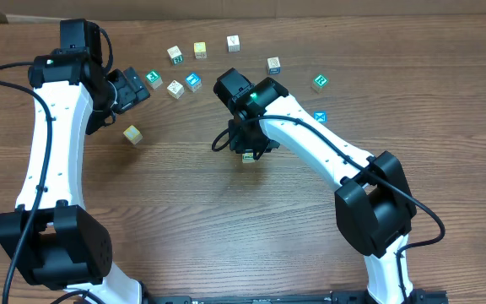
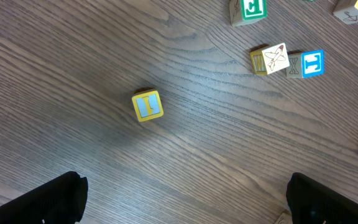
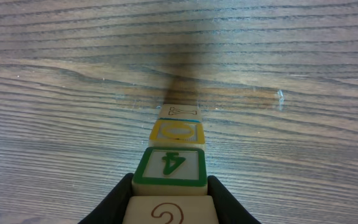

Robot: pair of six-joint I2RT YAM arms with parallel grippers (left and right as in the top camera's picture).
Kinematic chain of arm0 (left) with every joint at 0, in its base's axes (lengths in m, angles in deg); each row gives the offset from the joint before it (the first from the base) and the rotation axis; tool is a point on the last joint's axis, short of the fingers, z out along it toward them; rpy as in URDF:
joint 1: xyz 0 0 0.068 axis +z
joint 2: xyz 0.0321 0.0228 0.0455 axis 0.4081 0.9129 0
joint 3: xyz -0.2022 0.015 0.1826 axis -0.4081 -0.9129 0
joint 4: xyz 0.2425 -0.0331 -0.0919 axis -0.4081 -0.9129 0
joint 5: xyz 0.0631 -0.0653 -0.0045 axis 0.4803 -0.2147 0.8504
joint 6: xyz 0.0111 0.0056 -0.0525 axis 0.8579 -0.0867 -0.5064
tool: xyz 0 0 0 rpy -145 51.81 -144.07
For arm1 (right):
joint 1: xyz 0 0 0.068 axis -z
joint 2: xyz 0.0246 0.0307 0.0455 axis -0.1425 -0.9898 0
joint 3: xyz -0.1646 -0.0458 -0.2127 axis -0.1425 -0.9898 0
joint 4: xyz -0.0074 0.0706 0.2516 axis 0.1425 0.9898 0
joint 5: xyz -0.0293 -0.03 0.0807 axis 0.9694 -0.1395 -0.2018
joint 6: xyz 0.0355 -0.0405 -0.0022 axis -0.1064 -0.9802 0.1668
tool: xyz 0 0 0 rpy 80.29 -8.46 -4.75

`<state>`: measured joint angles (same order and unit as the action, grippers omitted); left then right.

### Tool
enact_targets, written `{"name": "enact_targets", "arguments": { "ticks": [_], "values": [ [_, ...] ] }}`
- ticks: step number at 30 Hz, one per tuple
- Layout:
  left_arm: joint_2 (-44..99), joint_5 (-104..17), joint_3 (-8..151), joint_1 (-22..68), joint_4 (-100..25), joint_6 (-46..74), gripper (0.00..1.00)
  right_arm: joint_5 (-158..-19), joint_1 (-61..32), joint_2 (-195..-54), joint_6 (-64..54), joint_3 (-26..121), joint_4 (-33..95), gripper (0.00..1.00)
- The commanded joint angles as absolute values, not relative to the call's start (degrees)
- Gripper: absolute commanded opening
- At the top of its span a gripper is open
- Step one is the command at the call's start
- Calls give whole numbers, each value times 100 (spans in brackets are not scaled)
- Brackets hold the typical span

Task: Form a tower
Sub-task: 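Hover the open right gripper above the stack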

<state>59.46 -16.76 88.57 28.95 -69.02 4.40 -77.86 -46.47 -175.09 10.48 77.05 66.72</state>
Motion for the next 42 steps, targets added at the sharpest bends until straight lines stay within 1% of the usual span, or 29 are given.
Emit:
{"name": "enact_targets", "arguments": {
  "ticks": [1,24,27,29,30,31,34,35,37,39,40,42],
  "values": [
    [6014,-1639,8859,2856,-6915,551,99,-7789,-4671,-17455,1137,7893,6639,30],
    [6014,-1639,8859,2856,-6915,551,100,-7747,-4669,-17457,1129,7893,6639,31],
    [6014,-1639,8859,2856,-6915,551,100,-7749,-4671,-17455,1131,7893,6642,32],
    [6014,-1639,8859,2856,-6915,551,100,-7749,-4671,-17457,1131,7893,6642,42],
    [6014,-1641,8859,2856,-6915,551,100,-7749,-4671,-17457,1131,7893,6642,45],
    [6014,-1639,8859,2856,-6915,551,100,-7749,-4671,-17455,1131,7893,6642,51],
    [6014,-1639,8859,2856,-6915,551,100,-7749,-4671,-17455,1131,7893,6642,61],
    [6014,-1639,8859,2856,-6915,551,100,-7749,-4671,-17455,1131,7893,6642,66],
    [6014,-1639,8859,2856,-6915,551,100,-7749,-4669,-17457,1131,7893,6642,71],
    [6014,-1641,8859,2856,-6915,551,100,-7749,-4671,-17455,1131,7893,6644,72],
    [6014,-1641,8859,2856,-6915,551,100,-7749,-4671,-17455,1111,7893,6646,69],
    [6014,-1641,8859,2856,-6915,551,100,-7747,-4669,-17455,1111,7904,6639,67]
  ]
}}
